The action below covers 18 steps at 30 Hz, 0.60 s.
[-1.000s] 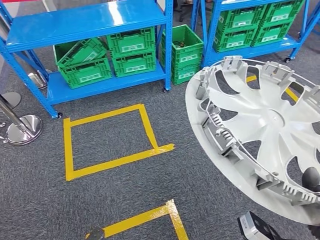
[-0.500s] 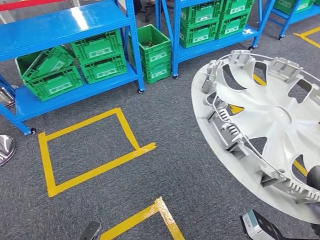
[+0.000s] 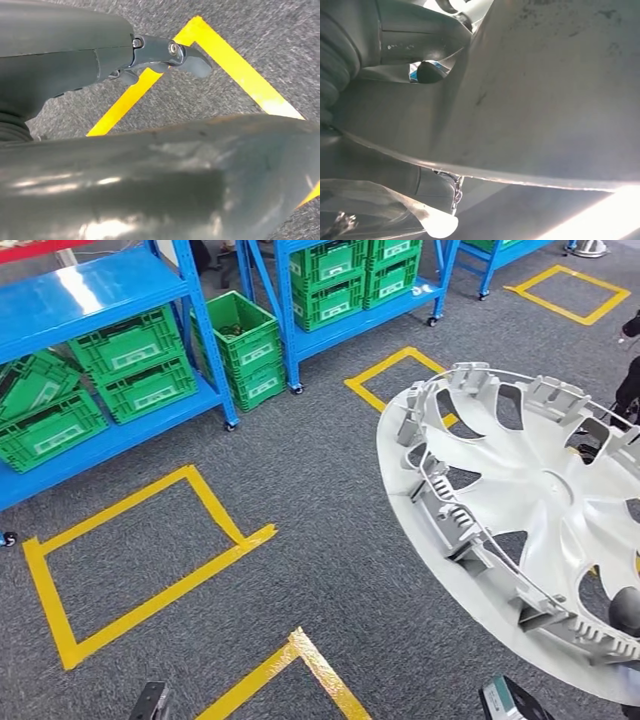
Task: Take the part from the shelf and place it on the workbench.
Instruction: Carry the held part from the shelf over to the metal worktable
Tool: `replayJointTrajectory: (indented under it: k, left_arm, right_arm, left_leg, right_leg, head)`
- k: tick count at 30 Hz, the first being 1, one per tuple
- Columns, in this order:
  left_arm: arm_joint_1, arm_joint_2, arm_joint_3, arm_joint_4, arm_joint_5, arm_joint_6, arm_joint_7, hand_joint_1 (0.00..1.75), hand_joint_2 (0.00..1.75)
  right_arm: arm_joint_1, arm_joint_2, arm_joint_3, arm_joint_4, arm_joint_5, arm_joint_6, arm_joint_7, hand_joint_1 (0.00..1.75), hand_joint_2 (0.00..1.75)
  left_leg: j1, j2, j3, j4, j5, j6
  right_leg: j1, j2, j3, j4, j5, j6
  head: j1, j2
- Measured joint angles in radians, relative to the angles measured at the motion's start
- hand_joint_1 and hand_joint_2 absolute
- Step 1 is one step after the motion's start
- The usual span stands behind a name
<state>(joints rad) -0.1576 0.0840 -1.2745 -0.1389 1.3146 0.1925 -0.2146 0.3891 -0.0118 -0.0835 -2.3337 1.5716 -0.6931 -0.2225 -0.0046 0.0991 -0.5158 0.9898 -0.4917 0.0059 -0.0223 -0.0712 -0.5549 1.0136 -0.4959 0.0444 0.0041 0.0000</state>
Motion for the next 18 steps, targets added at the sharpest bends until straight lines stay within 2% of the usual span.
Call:
replayJointTrajectory:
  k: [2, 3, 4, 5, 6, 7, 8, 9, 10, 11, 12, 14, 15, 16, 18]
  left_arm:
    - [-0.001, 0.003, 0.007, 0.000, 0.000, 0.000, -0.001, 0.00, 0.00]
    - [-0.001, 0.004, 0.010, 0.000, 0.002, 0.000, -0.002, 0.00, 0.00]
    - [-0.001, 0.004, 0.013, 0.000, 0.003, -0.001, -0.003, 0.00, 0.00]
    - [-0.001, 0.005, 0.014, 0.000, 0.005, -0.001, -0.004, 0.00, 0.00]
    - [0.001, 0.007, 0.015, 0.000, 0.007, -0.002, -0.005, 0.00, 0.00]
    - [0.005, 0.009, 0.016, 0.000, 0.008, -0.002, -0.007, 0.00, 0.00]
    - [0.009, 0.011, 0.016, 0.001, 0.009, -0.003, -0.007, 0.00, 0.00]
    - [0.014, 0.013, 0.016, 0.001, 0.010, -0.004, -0.007, 0.00, 0.00]
    - [0.017, 0.014, 0.016, 0.001, 0.009, -0.004, -0.007, 0.00, 0.00]
    - [0.020, 0.015, 0.016, 0.002, 0.006, -0.003, -0.007, 0.00, 0.00]
    - [0.021, 0.015, 0.016, 0.002, 0.001, 0.001, -0.007, 0.00, 0.00]
    - [0.021, 0.018, 0.012, 0.006, -0.021, 0.015, -0.007, 0.00, 0.00]
    - [0.021, 0.019, 0.008, 0.008, -0.036, 0.026, -0.005, 0.00, 0.00]
    - [0.021, 0.020, 0.001, 0.011, -0.052, 0.037, 0.000, 0.00, 0.00]
    - [0.020, 0.014, -0.019, 0.012, -0.085, 0.058, 0.013, 0.00, 0.00]
  right_arm:
    - [0.002, 0.000, 0.000, -0.001, 0.000, 0.000, 0.000, 1.75, 1.75]
    - [0.003, 0.000, -0.001, -0.002, 0.000, 0.000, 0.000, 1.75, 1.75]
    - [0.005, 0.000, -0.001, -0.002, 0.000, 0.000, -0.002, 1.75, 1.75]
    - [0.006, 0.000, -0.001, -0.003, 0.000, 0.000, -0.004, 1.75, 1.75]
    - [0.008, 0.000, -0.001, -0.004, 0.000, 0.000, -0.008, 1.75, 1.75]
    - [0.010, 0.000, -0.002, -0.005, 0.000, 0.000, -0.012, 1.75, 1.75]
    - [0.013, 0.000, -0.002, -0.005, 0.000, 0.000, -0.015, 1.75, 1.75]
    - [0.017, 0.000, -0.003, -0.005, 0.000, 0.000, -0.017, 1.75, 1.75]
    - [0.022, 0.000, -0.003, -0.005, 0.000, 0.000, -0.018, 1.75, 1.75]
    - [0.027, 0.001, -0.004, -0.005, 0.000, 0.000, -0.018, 1.75, 1.75]
    - [0.031, 0.001, -0.004, -0.006, 0.000, 0.000, -0.020, 1.75, 1.75]
    - [0.036, 0.003, -0.005, -0.008, 0.000, 0.000, -0.026, 1.75, 1.75]
    - [0.038, 0.005, -0.005, -0.008, 0.000, 0.000, -0.029, 1.75, 1.75]
    - [0.040, 0.008, -0.006, -0.009, 0.000, 0.000, -0.033, 1.75, 1.75]
    - [0.046, 0.016, -0.010, -0.011, 0.000, 0.000, -0.042, 1.75, 1.75]
  left_leg:
    - [-0.002, 0.016, 0.003, 0.003, -0.002, -0.008]
    - [0.000, 0.014, 0.004, 0.006, -0.006, -0.014]
    - [0.003, -0.003, 0.000, 0.020, -0.020, -0.020]
    - [0.006, -0.028, -0.013, 0.052, -0.046, -0.025]
    - [0.008, -0.057, -0.035, 0.107, -0.081, -0.029]
    - [0.009, -0.077, -0.066, 0.177, -0.119, -0.030]
    - [0.009, -0.084, -0.096, 0.246, -0.148, -0.029]
    - [0.008, -0.086, -0.116, 0.291, -0.160, -0.027]
    - [0.007, -0.088, -0.120, 0.299, -0.151, -0.022]
    - [0.006, -0.091, -0.106, 0.267, -0.123, -0.015]
    - [0.003, -0.103, -0.076, 0.204, -0.085, -0.004]
    - [-0.003, -0.147, -0.016, 0.069, -0.028, 0.022]
    - [-0.005, -0.163, 0.000, 0.029, -0.017, 0.031]
    - [-0.007, -0.170, 0.005, 0.012, -0.017, 0.036]
    - [-0.007, -0.151, 0.008, -0.003, -0.008, 0.033]
  right_leg:
    - [0.001, 0.016, -0.001, -0.001, 0.000, -0.015]
    - [0.000, 0.026, -0.004, 0.000, 0.003, -0.021]
    - [-0.001, 0.036, -0.006, -0.001, 0.007, -0.027]
    - [-0.002, 0.046, -0.008, -0.002, 0.010, -0.034]
    - [-0.003, 0.057, -0.012, -0.002, 0.014, -0.039]
    - [-0.002, 0.069, -0.016, -0.002, 0.016, -0.043]
    - [0.000, 0.082, -0.020, -0.002, 0.019, -0.045]
    - [0.002, 0.096, -0.023, -0.002, 0.021, -0.047]
    - [0.005, 0.109, -0.024, -0.001, 0.023, -0.048]
    - [0.007, 0.123, -0.025, -0.001, 0.025, -0.048]
    - [0.010, 0.135, -0.025, -0.002, 0.028, -0.048]
    - [0.013, 0.158, -0.029, -0.001, 0.033, -0.045]
    - [0.012, 0.169, -0.033, -0.001, 0.036, -0.041]
    - [0.010, 0.179, -0.037, -0.001, 0.040, -0.036]
    - [0.006, 0.193, -0.046, -0.003, 0.047, -0.024]
  head:
    - [-0.003, 0.000]
    - [-0.003, 0.000]
    - [-0.004, 0.000]
    - [-0.005, 0.000]
    - [-0.006, 0.000]
    - [-0.007, 0.000]
    - [-0.006, 0.000]
    - [-0.007, 0.000]
    - [-0.007, 0.000]
    - [-0.006, 0.000]
    - [-0.006, 0.000]
    - [-0.005, 0.000]
    - [-0.005, 0.000]
    - [-0.005, 0.000]
    - [-0.006, 0.000]
